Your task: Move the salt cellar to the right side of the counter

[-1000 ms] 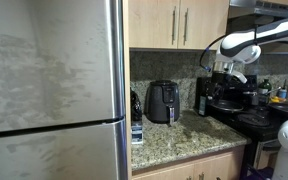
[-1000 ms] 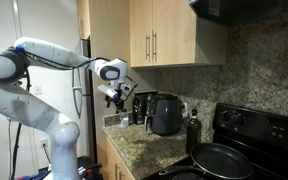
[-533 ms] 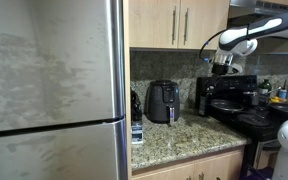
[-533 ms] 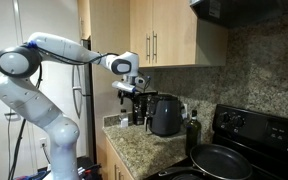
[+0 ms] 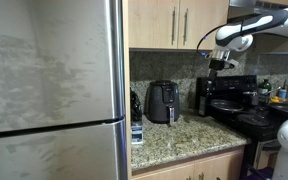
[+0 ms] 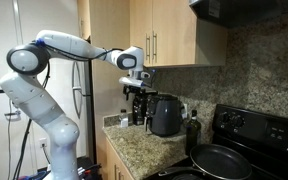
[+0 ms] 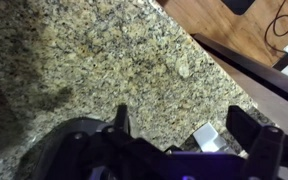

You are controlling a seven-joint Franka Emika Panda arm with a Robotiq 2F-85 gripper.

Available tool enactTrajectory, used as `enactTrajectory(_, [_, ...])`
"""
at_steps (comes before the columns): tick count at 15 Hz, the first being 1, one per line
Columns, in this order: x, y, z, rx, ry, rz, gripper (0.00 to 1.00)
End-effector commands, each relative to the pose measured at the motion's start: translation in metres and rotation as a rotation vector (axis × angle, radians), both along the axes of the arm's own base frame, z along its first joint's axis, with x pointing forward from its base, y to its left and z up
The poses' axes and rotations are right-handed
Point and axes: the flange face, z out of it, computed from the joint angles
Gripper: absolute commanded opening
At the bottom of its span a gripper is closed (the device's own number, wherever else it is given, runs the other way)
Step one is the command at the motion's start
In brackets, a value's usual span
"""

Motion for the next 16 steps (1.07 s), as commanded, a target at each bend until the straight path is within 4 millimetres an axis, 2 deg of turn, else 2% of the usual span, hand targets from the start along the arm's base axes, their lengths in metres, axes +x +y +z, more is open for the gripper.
enactTrajectory(1, [-0.004,0.064,-0.067,0.025,0.129,0.147,1.0])
enactTrajectory(4, [-0.026,0.142,-0.109,0.041,0.213,0.308,1.0])
enactTrajectory(6, [-0.052,0.2,-0.115,0.028,0.233,0.428,1.0])
enactTrajectory(7, [-0.034,0.168,-0.11,0.03,0.238,0.34,1.0])
enactTrajectory(8, [-0.045,0.192,-0.113,0.019,0.247,0.39,1.0])
enactTrajectory(9, [-0.052,0.206,-0.114,0.007,0.248,0.421,1.0])
enactTrajectory(10, [-0.054,0.21,-0.113,0.002,0.247,0.432,1.0])
enactTrajectory(11, [-0.05,0.212,-0.128,-0.03,0.28,0.437,1.0])
enactTrajectory(12, [-0.045,0.224,-0.141,-0.031,0.274,0.48,1.0])
enactTrajectory(13, [-0.042,0.251,-0.147,-0.018,0.22,0.534,1.0])
enactTrajectory(16, [-0.027,0.326,-0.136,0.036,0.014,0.582,1.0])
